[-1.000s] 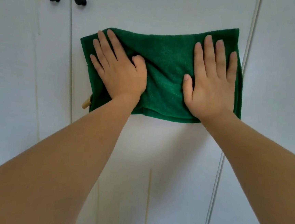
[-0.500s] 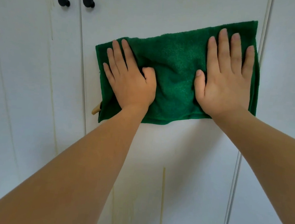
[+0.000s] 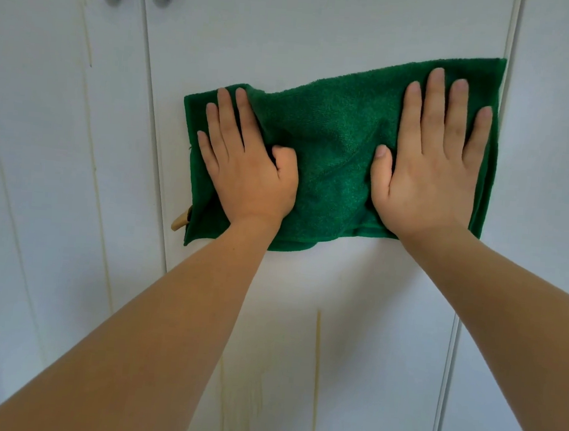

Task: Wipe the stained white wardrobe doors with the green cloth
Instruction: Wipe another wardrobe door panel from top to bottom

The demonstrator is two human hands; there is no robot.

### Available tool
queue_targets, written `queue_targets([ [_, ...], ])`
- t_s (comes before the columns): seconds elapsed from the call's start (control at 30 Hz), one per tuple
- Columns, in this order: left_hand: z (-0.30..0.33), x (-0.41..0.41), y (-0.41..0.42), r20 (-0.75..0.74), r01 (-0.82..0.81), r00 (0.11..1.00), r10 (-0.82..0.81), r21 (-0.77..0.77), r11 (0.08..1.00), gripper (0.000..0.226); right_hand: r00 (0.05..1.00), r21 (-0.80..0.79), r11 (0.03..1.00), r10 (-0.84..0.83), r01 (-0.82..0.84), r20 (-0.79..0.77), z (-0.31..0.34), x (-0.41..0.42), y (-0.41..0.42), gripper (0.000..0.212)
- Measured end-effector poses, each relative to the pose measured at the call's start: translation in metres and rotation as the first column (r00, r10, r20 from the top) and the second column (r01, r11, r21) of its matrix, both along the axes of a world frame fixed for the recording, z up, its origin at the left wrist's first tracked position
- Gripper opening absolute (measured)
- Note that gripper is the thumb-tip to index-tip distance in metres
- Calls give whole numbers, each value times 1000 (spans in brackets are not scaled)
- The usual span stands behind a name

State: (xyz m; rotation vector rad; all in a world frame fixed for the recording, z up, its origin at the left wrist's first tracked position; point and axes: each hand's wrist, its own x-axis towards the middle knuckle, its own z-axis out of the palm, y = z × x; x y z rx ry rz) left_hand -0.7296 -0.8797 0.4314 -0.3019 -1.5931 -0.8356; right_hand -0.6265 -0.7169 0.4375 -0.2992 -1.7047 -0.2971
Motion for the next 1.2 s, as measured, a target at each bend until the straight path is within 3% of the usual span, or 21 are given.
queue_targets([
  [0.47,-42,-1,-4,-32,-10,999,8,-48,999,82,999,-37,999,-3,4,45,-44,0,-7,70],
  [1.0,-166,-9,-17,-4,-55,998,55,-210,976,75,993,-13,1000,-1,3,121,-172,-10,-22,69],
  [1.2,-174,-10,-17,-16,-59,998,57,-213,975,74,994,8,1000,-15,14,113,-179,-11,-22,68],
])
